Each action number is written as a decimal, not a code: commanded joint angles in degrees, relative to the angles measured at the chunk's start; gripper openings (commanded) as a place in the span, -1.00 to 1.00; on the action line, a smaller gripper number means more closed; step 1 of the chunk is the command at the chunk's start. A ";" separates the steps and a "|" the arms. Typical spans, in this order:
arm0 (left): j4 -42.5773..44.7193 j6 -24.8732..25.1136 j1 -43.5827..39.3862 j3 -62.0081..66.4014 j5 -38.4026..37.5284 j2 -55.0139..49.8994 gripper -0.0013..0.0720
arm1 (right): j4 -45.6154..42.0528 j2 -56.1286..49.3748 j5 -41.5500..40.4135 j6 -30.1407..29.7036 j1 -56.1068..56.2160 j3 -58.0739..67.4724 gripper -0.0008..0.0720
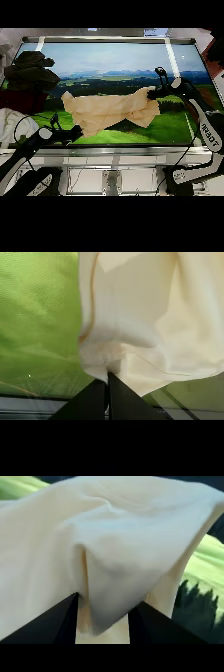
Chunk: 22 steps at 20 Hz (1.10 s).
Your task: Fold the shirts.
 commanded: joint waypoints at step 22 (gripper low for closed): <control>31.71 6.34 0.04 52.19 -10.56 17.62 -0.93 | -6.49 46.73 25.11 4.63 -7.41 8.44 -0.90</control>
